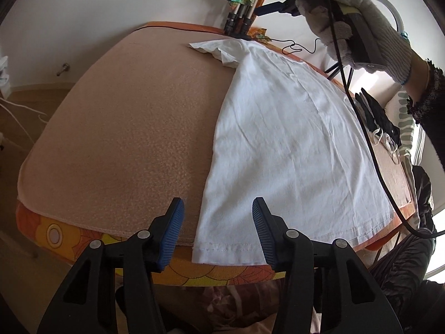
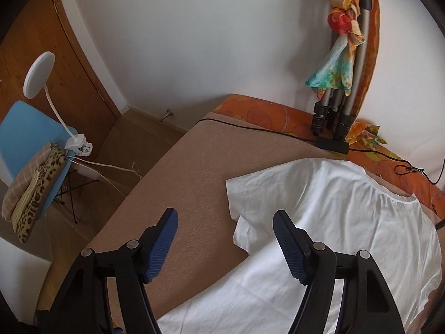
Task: Fold small clothes
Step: 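Grasp the shirt's shoulder edge with the right tool while the left tool reaches the hem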
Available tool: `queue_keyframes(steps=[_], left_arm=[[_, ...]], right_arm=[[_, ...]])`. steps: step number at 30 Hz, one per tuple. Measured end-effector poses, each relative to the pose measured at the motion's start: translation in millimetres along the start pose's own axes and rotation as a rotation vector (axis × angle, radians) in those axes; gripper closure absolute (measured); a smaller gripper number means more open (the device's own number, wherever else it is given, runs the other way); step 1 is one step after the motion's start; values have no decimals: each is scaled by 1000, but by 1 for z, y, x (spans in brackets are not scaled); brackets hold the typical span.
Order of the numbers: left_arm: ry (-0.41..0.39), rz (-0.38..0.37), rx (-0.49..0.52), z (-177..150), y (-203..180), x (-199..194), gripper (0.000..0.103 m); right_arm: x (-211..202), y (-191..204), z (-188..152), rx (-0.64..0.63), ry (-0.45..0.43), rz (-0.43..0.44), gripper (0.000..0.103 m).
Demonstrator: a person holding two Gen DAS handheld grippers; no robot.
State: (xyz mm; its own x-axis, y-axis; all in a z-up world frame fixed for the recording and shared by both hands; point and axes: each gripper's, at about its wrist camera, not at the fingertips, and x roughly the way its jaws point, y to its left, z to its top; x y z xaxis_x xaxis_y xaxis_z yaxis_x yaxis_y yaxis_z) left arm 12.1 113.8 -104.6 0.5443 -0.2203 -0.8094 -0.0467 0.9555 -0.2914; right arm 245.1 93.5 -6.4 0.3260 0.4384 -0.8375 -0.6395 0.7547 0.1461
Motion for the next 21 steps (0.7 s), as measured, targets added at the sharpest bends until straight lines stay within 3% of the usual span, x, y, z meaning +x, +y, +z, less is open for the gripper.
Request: queue_keyframes(steps=[7, 14, 17, 19, 21], left_arm=[[24, -33, -23, 1, 6, 8, 54], [53, -57, -28, -2, 12, 15, 54], [50, -65, -28, -3, 13, 15, 55], [49, -74, -36, -3, 15, 15, 55], [51, -76, -35, -2, 14, 15, 55]], right_arm=[[95, 23, 25, -67, 150, -66, 43], [142, 25, 28, -136, 254, -183, 52], [149, 17, 29, -127, 283, -199, 63], [149, 15, 29, -123, 284, -195, 65], [153, 11, 31, -135, 275, -204, 84]])
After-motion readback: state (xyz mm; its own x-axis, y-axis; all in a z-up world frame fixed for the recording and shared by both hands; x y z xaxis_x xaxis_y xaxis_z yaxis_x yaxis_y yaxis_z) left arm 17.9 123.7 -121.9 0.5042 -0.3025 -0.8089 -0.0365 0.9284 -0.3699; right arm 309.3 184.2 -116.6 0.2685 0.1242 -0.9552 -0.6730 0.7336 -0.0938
